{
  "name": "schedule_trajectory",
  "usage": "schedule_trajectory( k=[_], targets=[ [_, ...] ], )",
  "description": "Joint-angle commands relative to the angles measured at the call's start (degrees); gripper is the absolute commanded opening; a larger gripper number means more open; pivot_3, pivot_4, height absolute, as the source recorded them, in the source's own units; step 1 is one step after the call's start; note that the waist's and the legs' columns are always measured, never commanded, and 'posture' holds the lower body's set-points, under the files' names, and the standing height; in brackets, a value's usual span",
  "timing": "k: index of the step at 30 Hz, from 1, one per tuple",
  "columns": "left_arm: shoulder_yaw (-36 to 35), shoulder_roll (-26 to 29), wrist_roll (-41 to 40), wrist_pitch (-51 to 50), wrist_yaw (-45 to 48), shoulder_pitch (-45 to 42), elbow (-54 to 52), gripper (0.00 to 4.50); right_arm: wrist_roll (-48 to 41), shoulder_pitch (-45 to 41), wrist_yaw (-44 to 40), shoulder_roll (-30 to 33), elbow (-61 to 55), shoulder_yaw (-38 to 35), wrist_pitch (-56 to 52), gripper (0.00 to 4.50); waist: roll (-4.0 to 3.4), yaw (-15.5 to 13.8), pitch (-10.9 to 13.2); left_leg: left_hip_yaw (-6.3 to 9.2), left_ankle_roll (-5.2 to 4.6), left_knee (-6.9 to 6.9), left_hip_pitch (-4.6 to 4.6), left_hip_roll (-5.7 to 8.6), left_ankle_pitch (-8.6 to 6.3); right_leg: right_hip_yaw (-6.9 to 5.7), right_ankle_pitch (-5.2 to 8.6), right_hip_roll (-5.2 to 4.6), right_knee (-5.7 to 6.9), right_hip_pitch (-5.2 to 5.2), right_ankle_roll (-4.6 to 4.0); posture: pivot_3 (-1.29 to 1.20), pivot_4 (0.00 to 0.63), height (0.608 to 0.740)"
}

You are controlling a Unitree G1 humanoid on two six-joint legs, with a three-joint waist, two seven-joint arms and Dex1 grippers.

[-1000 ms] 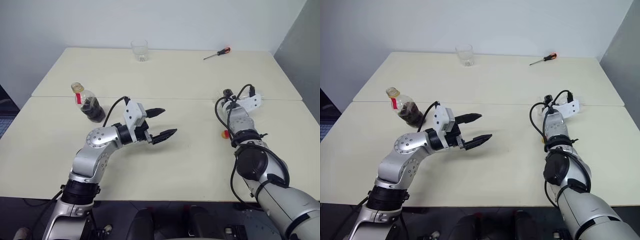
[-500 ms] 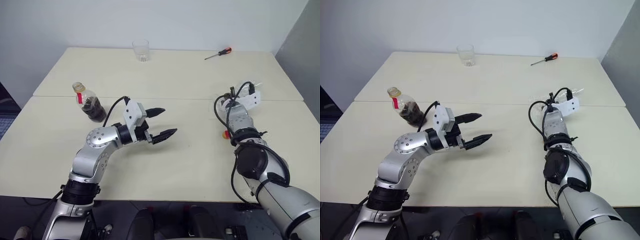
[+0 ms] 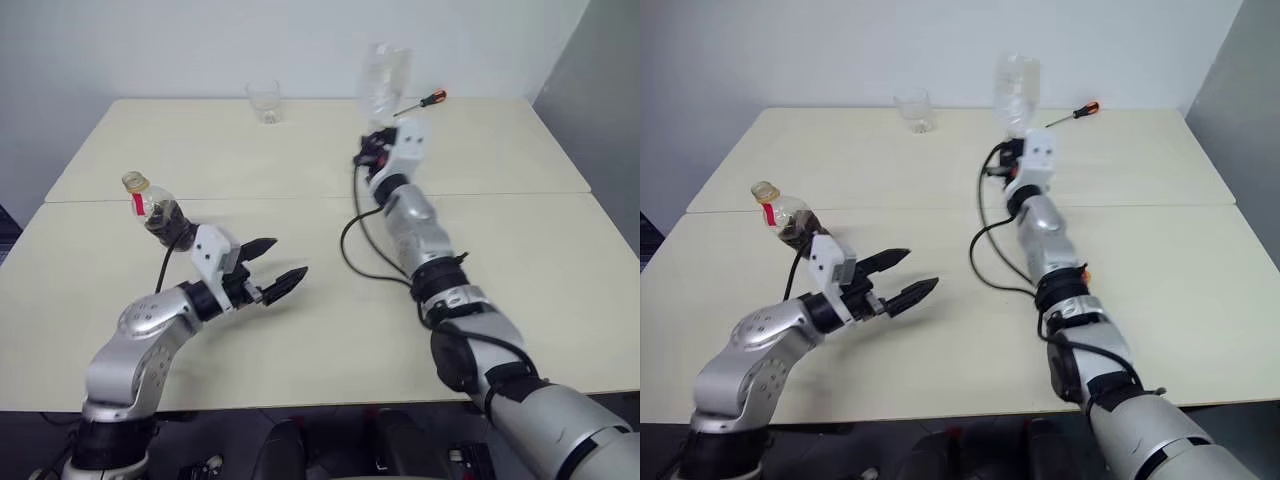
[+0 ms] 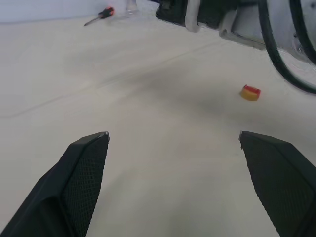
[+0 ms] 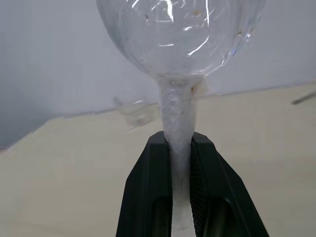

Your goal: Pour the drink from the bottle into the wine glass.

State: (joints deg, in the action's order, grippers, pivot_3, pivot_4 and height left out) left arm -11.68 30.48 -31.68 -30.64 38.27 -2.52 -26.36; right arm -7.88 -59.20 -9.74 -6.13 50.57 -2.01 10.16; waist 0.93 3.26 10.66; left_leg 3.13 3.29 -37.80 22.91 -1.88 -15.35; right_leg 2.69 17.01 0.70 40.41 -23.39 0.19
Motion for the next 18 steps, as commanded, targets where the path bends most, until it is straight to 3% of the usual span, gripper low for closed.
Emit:
schedule_trajectory(
  k=[1,8,14,18],
  targets=[
    [-5.02,-0.75,-2.75,-0.9,-4.02,4.41,-7.21,4.5,3.45,0.99,-0.77,-1.48,-1.57,2.97,6.08,0.18,0.01,-0.44,0.0,0.06,0.0,-0.05,0.01,0.02,0.0,-0.05,0.0,-0.02,0.0,0.03,0.0,0.0,0.15,0.74],
    [-9.53,-3.05,-3.09,0.53,-9.26,15.5,-14.5,4.5,6.88,1.42,0.42,-6.44,4.73,6.2,14.14,0.18,0.02,-1.22,-0.01,0.08,0.0,-0.07,-0.05,0.1,0.0,-0.08,0.01,-0.08,-0.02,0.1,0.0,0.0,0.15,0.74],
    [-9.59,-4.72,-2.84,1.48,-12.45,17.09,-16.06,4.5,5.73,2.58,1.72,-11.08,9.11,6.24,17.0,0.18,0.02,-1.25,-0.01,0.1,0.0,-0.07,-0.05,0.1,0.0,-0.1,0.01,-0.03,0.0,0.1,0.0,0.0,0.15,0.74],
    [-10.54,-4.87,-3.05,2.1,-13.09,18.5,-16.77,4.5,9.11,6.39,-0.06,-12.19,12.05,10.57,18.76,0.18,0.03,-1.17,-0.01,0.07,0.0,-0.06,-0.07,0.1,0.0,-0.08,0.01,0.0,-0.01,0.1,-0.01,0.0,0.15,0.74]
  ],
)
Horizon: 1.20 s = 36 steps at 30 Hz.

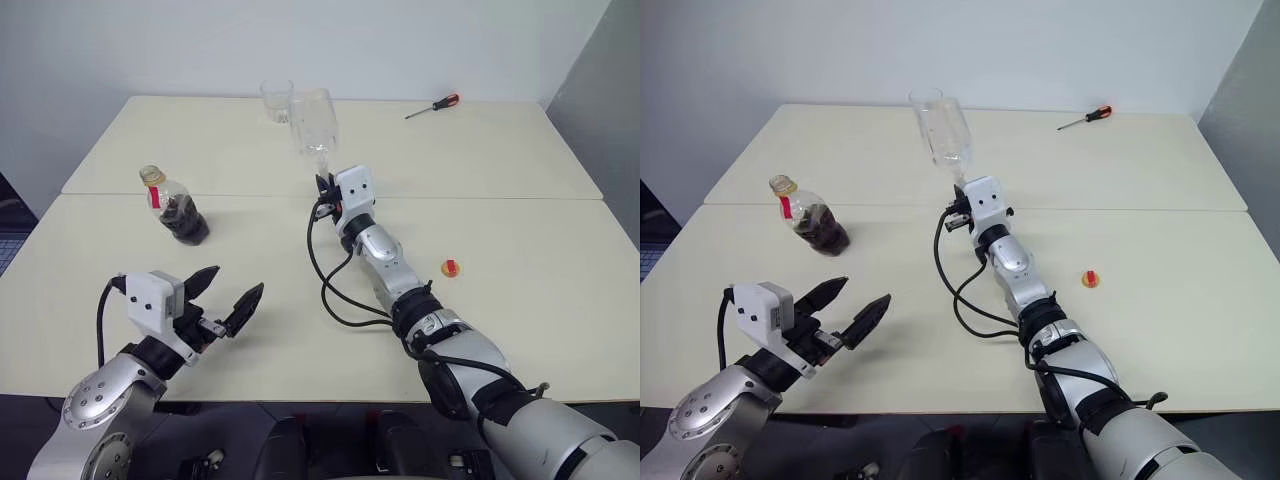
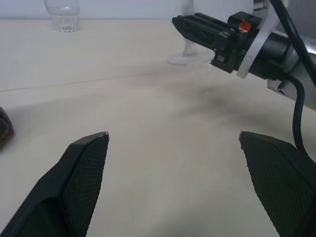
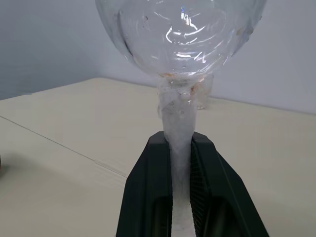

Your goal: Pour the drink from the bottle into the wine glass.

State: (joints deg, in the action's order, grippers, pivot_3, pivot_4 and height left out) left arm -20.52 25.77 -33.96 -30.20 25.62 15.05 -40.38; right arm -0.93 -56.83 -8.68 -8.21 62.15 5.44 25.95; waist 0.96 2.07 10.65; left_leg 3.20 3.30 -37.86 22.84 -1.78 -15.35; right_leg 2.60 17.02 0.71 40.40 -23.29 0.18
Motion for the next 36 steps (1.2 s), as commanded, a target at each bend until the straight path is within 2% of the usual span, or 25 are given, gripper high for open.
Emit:
schedule_trajectory(
  k=[1,10,18,24,28,31,36],
  targets=[
    [-1.77,-0.13,-0.78,1.81,-0.51,1.09,-2.77,4.5,2.56,4.45,-1.36,-10.13,0.96,3.78,3.24,0.18,0.0,0.06,0.0,-0.01,0.0,0.0,-0.01,0.0,0.0,0.02,0.0,0.0,0.0,0.0,0.0,0.0,0.15,0.74],
    [-0.45,-1.23,-0.14,3.62,-1.21,3.71,-3.06,4.5,4.13,9.34,-3.08,-8.19,1.51,7.36,5.83,0.18,0.04,0.21,-0.03,0.02,0.0,-0.02,-0.05,-0.01,0.0,0.0,0.02,-0.01,0.02,0.06,-0.02,0.0,0.15,0.74],
    [0.74,-1.01,-0.14,3.53,-1.79,1.93,-2.4,4.5,4.55,9.99,-3.01,-8.02,3.46,7.55,1.27,0.18,0.08,0.2,-0.06,0.04,0.0,-0.01,-0.11,0.0,0.0,-0.02,0.02,0.04,0.04,0.1,-0.03,0.0,0.15,0.74],
    [0.94,-0.58,-0.02,3.32,-1.64,0.39,-1.29,4.5,4.63,10.73,-5.3,-6.79,2.62,7.94,-0.65,2.12,0.11,0.19,-0.1,0.03,0.0,0.0,-0.15,0.01,0.0,-0.02,0.02,0.05,0.05,0.12,-0.04,0.0,0.15,0.74],
    [0.76,-0.27,-0.09,3.09,-1.46,-0.85,-0.27,4.5,5.94,10.24,-3.27,-5.27,2.71,8.21,-2.61,3.58,0.12,0.23,-0.12,0.04,0.0,0.01,-0.16,0.01,0.0,-0.02,0.03,0.05,0.06,0.13,-0.04,0.0,0.15,0.74],
    [0.86,-0.32,0.01,3.18,-1.34,-0.99,-0.06,4.5,5.77,9.95,-3.71,-4.75,2.47,7.75,-3.71,4.49,0.15,0.23,-0.13,0.03,0.0,0.0,-0.17,0.01,0.0,-0.01,0.02,0.05,0.06,0.13,-0.04,0.0,0.15,0.74],
    [0.89,-0.33,0.17,3.49,-0.96,-1.03,0.46,4.5,6.17,9.59,-3.56,-4.13,2.0,7.76,-4.82,4.49,0.17,0.23,-0.15,0.04,0.0,0.0,-0.19,0.01,0.0,-0.02,0.03,0.05,0.09,0.15,-0.04,0.0,0.15,0.74]
  ],
)
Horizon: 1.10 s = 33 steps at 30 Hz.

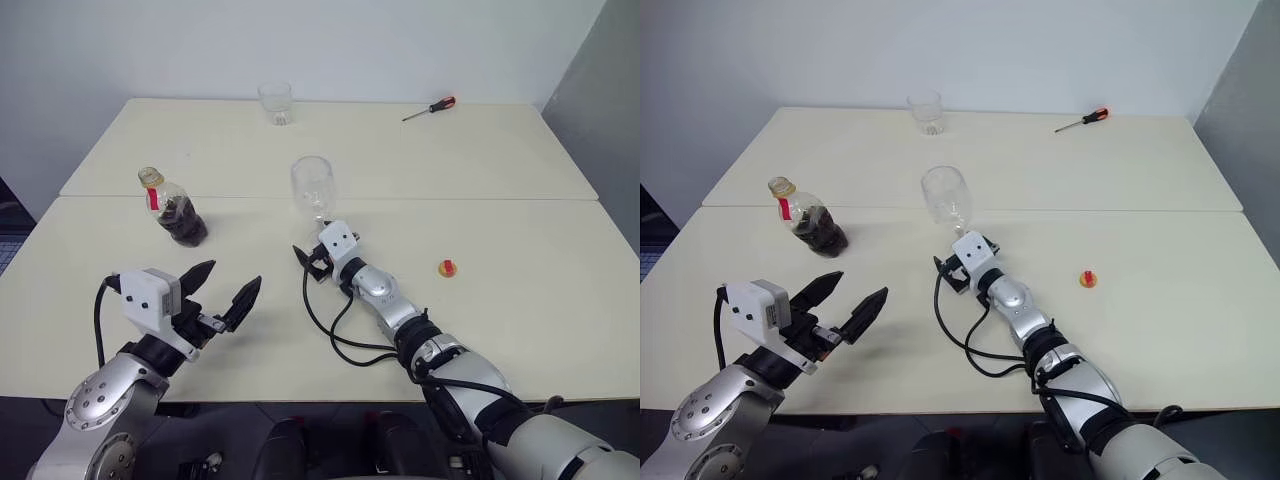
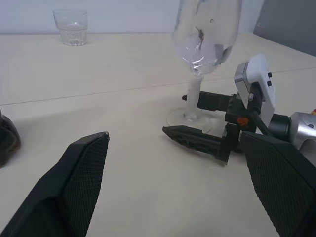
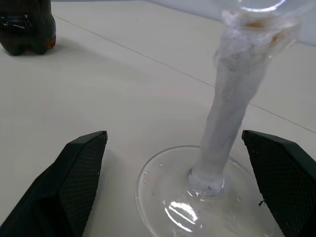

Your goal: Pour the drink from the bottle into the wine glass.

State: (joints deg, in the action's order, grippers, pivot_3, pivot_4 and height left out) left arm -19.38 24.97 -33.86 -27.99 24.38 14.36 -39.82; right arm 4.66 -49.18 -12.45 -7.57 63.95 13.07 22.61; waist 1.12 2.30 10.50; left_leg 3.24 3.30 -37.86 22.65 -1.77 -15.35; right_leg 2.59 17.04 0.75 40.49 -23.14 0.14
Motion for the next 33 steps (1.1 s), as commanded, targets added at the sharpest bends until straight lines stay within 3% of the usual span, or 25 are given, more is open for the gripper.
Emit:
schedule_trajectory(
  k=[1,15,21,28,33],
  targets=[
    [-0.1,0.45,0.11,1.21,0.23,-0.46,-0.09,4.5,0.63,1.96,0.2,-4.69,0.08,0.1,-1.6,4.49,0.0,0.01,0.0,0.0,0.0,0.0,-0.01,0.0,0.0,0.0,0.0,0.0,0.0,0.0,0.0,0.0,0.15,0.74],
    [0.58,0.35,1.02,1.87,0.31,-0.19,0.78,4.5,-0.07,6.96,-4.11,-0.08,-8.59,-0.61,-3.25,4.49,0.02,-0.04,-0.01,-0.02,0.0,0.01,0.0,-0.01,0.0,0.03,0.01,0.0,-0.01,0.01,0.0,0.0,0.15,0.74],
    [3.22,-2.24,4.02,2.57,-2.77,-1.66,4.22,4.5,-1.3,15.17,-8.58,7.22,-24.91,-2.2,-8.83,4.49,0.04,-0.83,-0.02,0.03,0.0,-0.02,0.02,0.0,0.0,0.0,0.01,-0.04,-0.02,0.04,0.01,0.0,0.15,0.74],
    [5.28,-5.15,7.12,2.97,-6.09,-2.94,6.31,4.5,-4.58,29.36,-16.22,17.9,-55.36,-2.64,-24.42,4.49,0.18,-0.83,-0.11,0.09,0.0,-0.02,0.1,0.03,0.0,-0.04,0.01,-0.11,-0.17,0.08,0.05,0.0,0.15,0.74],
    [5.77,-7.18,11.54,4.65,-9.85,-3.74,10.34,4.5,-10.08,35.11,-19.42,23.32,-70.16,-5.69,-33.26,4.49,0.17,-0.58,-0.1,0.09,0.0,0.01,0.06,0.07,-0.01,-0.06,0.01,-0.01,-0.17,0.07,0.05,0.0,0.15,0.74]
  ],
)
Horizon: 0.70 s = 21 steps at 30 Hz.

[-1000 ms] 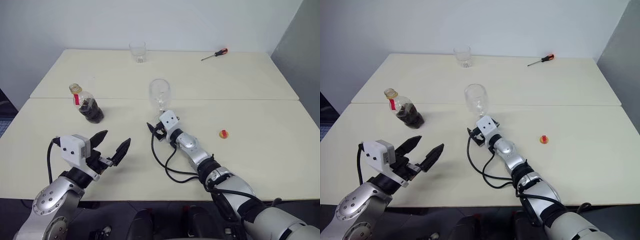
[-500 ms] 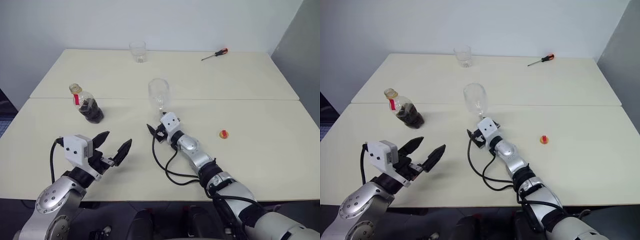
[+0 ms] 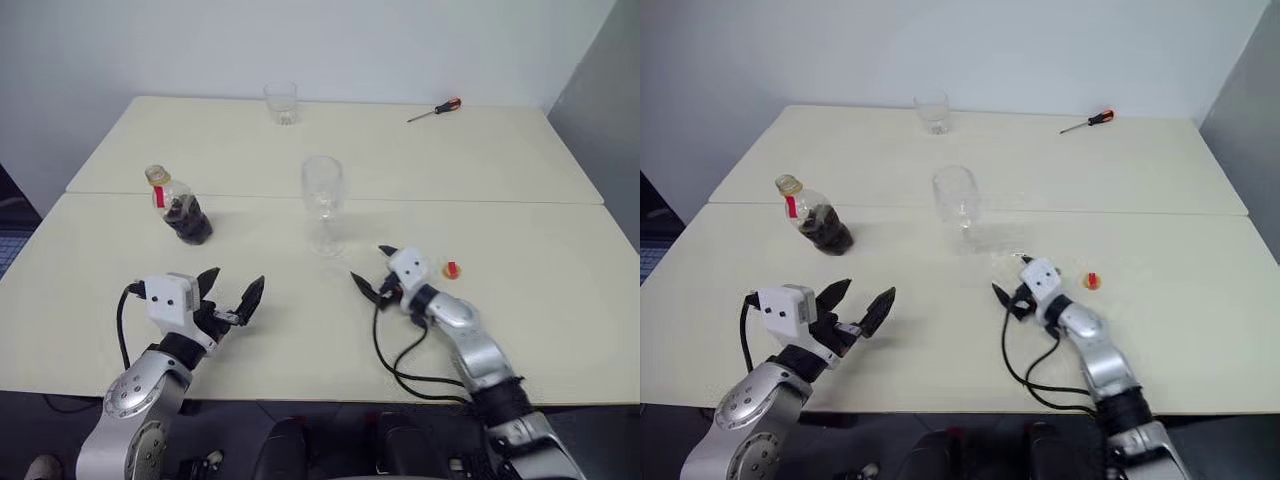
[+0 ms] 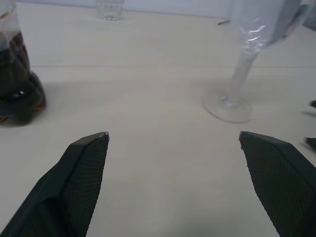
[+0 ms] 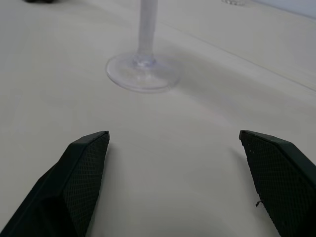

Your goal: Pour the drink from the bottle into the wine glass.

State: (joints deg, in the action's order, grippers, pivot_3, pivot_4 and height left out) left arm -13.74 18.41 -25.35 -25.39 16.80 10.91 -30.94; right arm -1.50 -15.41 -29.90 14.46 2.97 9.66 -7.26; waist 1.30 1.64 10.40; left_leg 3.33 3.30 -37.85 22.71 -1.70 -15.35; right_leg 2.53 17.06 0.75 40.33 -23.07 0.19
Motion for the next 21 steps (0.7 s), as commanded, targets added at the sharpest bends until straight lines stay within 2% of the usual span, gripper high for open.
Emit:
schedule_trajectory(
  k=[1,6,10,16,21],
  targets=[
    [-0.08,-1.02,4.29,2.37,-3.52,-0.69,2.52,4.5,-5.77,2.56,-3.44,2.38,-12.34,-2.56,-4.97,4.49,0.0,0.24,0.0,0.0,0.0,0.01,0.01,0.02,0.0,0.01,0.0,0.05,0.0,-0.01,0.0,0.0,0.15,0.74],
    [-2.21,-1.63,8.94,4.4,-8.68,-4.03,7.24,4.5,-17.06,8.98,-9.12,7.9,-31.35,-4.05,-13.7,4.49,0.02,0.04,0.01,0.05,0.0,0.02,0.04,0.02,-0.01,-0.04,0.01,0.14,-0.02,-0.04,0.0,0.0,0.15,0.74],
    [-3.56,-1.03,11.71,6.74,-10.62,-7.08,10.37,4.5,-24.82,10.41,-9.22,10.56,-40.79,-6.21,-19.96,4.49,0.03,0.02,0.0,0.09,0.0,-0.02,0.08,0.02,-0.01,-0.07,0.01,0.13,-0.04,-0.02,0.02,0.0,0.15,0.74],
    [-3.59,2.2,15.4,11.77,-10.02,-12.85,16.61,4.5,-30.67,8.61,-5.82,11.32,-45.01,-8.3,-25.56,4.49,0.09,0.0,-0.03,0.1,0.01,-0.02,0.06,0.08,0.0,-0.11,0.01,0.13,-0.05,0.0,0.01,0.0,0.15,0.74],
    [-2.72,1.89,17.53,13.79,-11.28,-16.41,19.46,4.5,-32.34,6.91,-2.45,10.09,-45.29,-8.47,-27.48,4.49,0.09,0.0,-0.03,0.08,0.01,-0.03,0.07,0.08,0.0,-0.09,0.0,0.12,-0.06,0.0,0.01,0.0,0.15,0.74]
  ],
)
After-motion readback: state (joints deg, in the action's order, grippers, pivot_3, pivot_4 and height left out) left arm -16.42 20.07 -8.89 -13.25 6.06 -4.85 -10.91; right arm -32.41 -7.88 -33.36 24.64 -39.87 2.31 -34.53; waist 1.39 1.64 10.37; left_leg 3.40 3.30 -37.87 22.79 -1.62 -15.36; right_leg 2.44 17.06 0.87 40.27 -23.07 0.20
